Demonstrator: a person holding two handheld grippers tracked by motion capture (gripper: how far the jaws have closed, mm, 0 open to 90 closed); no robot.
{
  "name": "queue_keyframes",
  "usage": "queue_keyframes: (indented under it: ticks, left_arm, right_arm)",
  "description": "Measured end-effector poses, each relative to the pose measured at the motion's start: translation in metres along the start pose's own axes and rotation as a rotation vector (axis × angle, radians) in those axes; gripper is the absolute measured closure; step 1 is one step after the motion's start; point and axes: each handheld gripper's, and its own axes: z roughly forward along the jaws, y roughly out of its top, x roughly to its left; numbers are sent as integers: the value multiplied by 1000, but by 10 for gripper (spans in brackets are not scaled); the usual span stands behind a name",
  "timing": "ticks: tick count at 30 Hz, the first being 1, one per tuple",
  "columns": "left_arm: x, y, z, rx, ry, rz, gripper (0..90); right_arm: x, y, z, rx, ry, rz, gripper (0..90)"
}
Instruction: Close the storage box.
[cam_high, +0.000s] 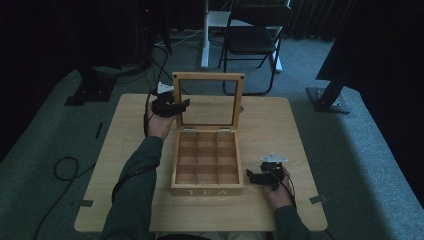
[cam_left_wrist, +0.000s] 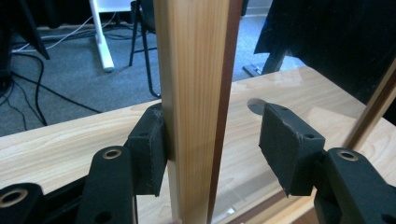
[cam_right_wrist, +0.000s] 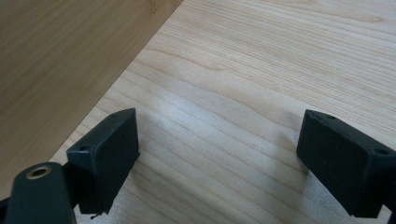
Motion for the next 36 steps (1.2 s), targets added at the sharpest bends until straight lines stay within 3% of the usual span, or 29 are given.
queue_keyframes:
  ticks: [15,19,27,32,36]
  left_arm:
    - [-3,-8,-20,-26,-44,16,458]
    - [-7,-9,-26,-33,-13,38,490]
    - [-10,-10,-34,-31,-10,46,512]
    - [-9,-9,-54,-102,-13,9,568]
    - [-10,-3,-68,-125,-5,19,572]
  right_arm:
    - [0,0,0,0,-1,1,124]
    - [0,0,0,0,-1,1,124]
    - [0,0,0,0,-1,1,125]
    - [0,0,0,0,-1,2,124]
    - [0,0,0,-1,-2,0,125]
